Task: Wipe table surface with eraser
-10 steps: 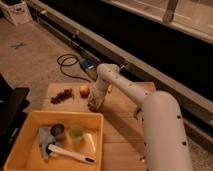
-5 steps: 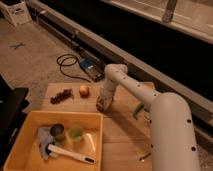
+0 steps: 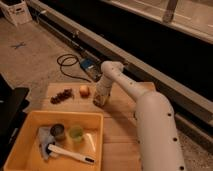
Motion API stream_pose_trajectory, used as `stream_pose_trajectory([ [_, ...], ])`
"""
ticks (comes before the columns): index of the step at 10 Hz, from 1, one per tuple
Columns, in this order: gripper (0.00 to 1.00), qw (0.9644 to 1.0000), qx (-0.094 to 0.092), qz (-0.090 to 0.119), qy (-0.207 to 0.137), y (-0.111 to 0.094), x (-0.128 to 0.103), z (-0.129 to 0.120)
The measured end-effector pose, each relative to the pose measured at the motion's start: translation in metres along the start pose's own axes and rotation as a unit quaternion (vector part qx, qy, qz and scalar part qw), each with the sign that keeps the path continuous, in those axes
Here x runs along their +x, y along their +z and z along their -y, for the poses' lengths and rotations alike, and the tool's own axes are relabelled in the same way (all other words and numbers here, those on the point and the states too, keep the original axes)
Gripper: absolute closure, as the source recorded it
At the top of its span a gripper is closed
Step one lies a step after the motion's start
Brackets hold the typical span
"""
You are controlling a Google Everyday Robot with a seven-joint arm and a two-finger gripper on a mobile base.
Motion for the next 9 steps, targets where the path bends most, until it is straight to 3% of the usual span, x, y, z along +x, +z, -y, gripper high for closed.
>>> stream_pose_trajectory([
  [5,1.00,1.0000,0.000,0.002,-0.008,0.003,-0.006,0.005],
  [7,1.00,0.9997,-0.020,0.014,0.000,-0.001,-0.026,-0.008],
  [9,1.00,0.9994,-0.032,0.012,0.011,-0.011,-0.047,-0.029],
])
